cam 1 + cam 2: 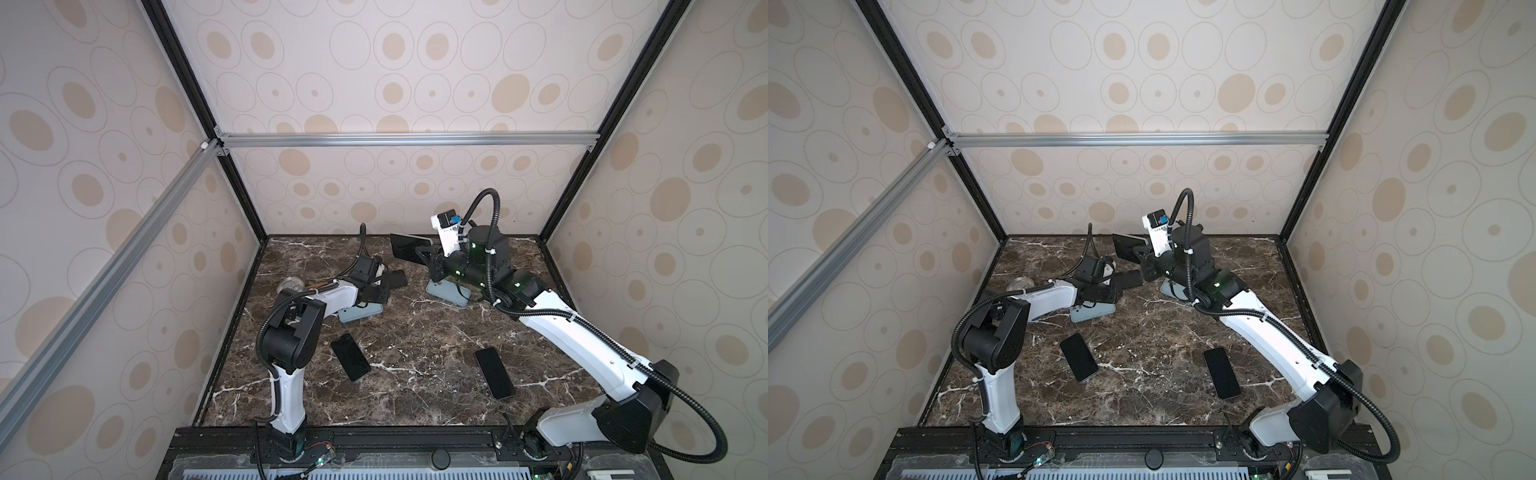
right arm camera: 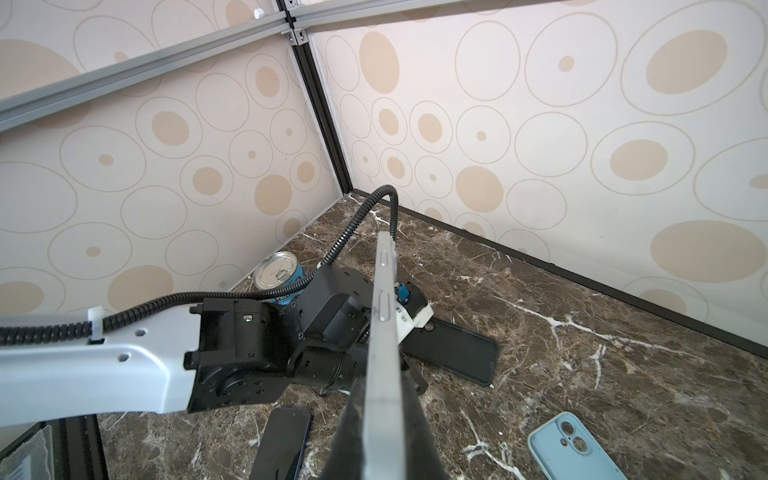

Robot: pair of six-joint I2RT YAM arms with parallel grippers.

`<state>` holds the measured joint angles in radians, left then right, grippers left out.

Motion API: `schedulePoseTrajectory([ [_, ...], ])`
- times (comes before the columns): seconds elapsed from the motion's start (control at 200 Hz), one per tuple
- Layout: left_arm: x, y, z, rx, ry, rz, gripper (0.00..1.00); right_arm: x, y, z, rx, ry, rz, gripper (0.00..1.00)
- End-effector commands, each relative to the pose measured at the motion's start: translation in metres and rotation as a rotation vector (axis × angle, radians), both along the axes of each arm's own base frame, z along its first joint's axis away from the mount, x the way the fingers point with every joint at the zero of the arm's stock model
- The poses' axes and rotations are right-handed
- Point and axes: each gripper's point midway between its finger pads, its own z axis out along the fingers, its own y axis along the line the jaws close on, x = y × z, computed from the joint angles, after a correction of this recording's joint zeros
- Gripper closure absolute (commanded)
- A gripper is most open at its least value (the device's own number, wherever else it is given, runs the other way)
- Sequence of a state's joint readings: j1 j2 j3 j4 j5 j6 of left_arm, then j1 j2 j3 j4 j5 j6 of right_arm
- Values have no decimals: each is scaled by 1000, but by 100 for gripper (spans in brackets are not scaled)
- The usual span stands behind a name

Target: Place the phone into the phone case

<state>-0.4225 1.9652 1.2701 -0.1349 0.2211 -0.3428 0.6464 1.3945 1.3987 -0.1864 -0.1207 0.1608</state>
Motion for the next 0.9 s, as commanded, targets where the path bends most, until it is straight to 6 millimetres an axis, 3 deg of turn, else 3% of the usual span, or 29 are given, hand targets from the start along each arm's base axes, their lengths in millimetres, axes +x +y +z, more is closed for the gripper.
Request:
schedulePoseTrajectory([
  [0.0, -6, 2, 9, -10, 0, -15, 58, -10, -9, 49, 89, -93, 0, 100],
  [0.245, -28, 14, -3, 10, 23, -2, 57, -21, -9, 58, 114, -68, 32, 100],
  [0.415, -37, 16, -20, 12, 55, 4, 57, -29, -13, 50, 115, -20, 29, 100],
  [0.705, -59, -13, -26, -53, 90, -63, 57, -39, -15, 43, 128, 32, 43, 100],
  [0.895, -77, -30, -15, -120, 95, -110, 57, -42, -17, 42, 134, 34, 44, 100],
])
